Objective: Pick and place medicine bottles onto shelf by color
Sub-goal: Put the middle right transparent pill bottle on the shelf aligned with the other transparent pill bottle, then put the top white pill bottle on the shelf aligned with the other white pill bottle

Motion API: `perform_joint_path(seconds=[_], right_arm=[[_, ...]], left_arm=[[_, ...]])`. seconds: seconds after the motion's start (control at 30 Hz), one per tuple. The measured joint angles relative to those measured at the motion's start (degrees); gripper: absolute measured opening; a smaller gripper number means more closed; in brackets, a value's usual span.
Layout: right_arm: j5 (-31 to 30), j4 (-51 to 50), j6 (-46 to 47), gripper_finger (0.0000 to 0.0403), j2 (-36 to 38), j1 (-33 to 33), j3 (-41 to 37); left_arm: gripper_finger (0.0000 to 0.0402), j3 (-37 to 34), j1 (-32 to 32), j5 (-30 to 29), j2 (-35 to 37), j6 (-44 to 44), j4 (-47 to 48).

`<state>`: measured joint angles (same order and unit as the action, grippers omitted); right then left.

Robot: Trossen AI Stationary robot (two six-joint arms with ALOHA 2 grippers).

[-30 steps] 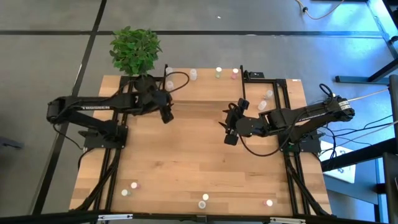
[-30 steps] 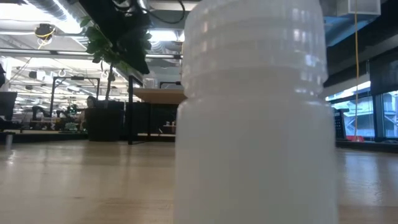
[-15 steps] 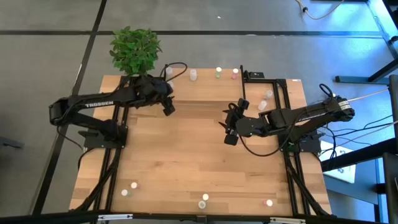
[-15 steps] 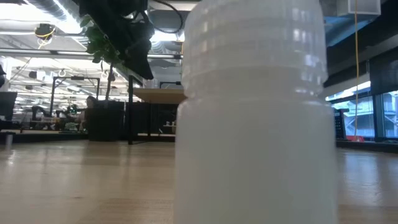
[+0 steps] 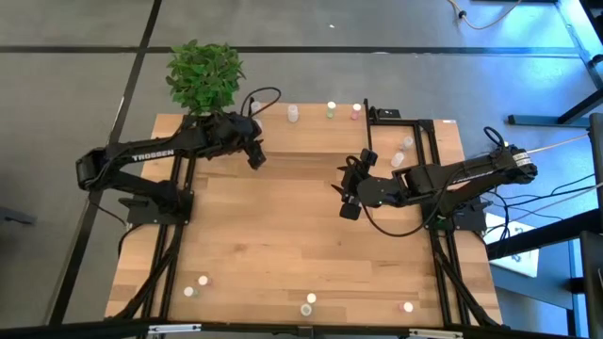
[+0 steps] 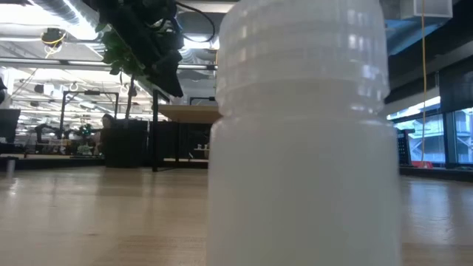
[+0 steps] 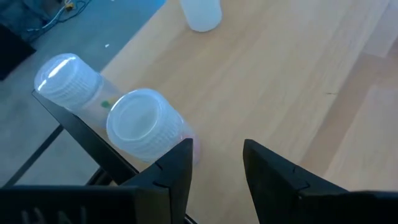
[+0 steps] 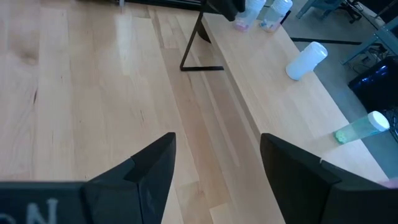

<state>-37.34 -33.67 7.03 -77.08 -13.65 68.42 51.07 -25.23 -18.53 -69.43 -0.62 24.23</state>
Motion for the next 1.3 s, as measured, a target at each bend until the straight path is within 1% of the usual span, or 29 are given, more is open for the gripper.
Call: perform_joint_path(seconds=[0.13, 0.27, 0.47, 0.87, 0.93, 1.03, 1.17, 1.3], right_arm=[[0.0, 0.0, 0.0, 0.0236, 0.0, 0.0, 0.0], [0.0, 0.0, 0.0, 0.0236, 0.0, 0.0, 0.0], [0.0, 0.0, 0.0, 0.0236, 0.0, 0.0, 0.0], [0.0, 0.1, 0.0, 0.0236, 0.0, 0.0, 0.0], [0.0, 0.0, 0.0, 0.0236, 0.0, 0.0, 0.0], [0.0, 0.0, 0.0, 0.0236, 0.0, 0.0, 0.0], [0.0, 0.0, 0.0, 0.0236, 0.0, 0.0, 0.0], [0.0, 0.0, 0.0, 0.0236, 0.0, 0.0, 0.0]], left_arm=[[0.0135, 0.0, 0.6, 0.2, 0.0, 0.3, 0.1], [0.0135, 0.0, 3.2, 0.4, 0.0, 2.6, 0.4], [0.0135, 0.0, 11.0, -1.7, 1.0, 4.6, 0.4], [0.0135, 0.0, 26.5, -1.8, 4.4, 10.1, 1.4], [0.0135, 0.0, 28.8, -1.8, 4.8, 11.1, 3.7], [0.0135, 0.0, 32.2, -1.8, 5.0, 14.8, 8.3], [0.0135, 0.0, 37.1, -1.9, 5.1, 23.3, 13.9], [0.0135, 0.0, 41.8, -2.3, 5.1, 28.9, 14.5]])
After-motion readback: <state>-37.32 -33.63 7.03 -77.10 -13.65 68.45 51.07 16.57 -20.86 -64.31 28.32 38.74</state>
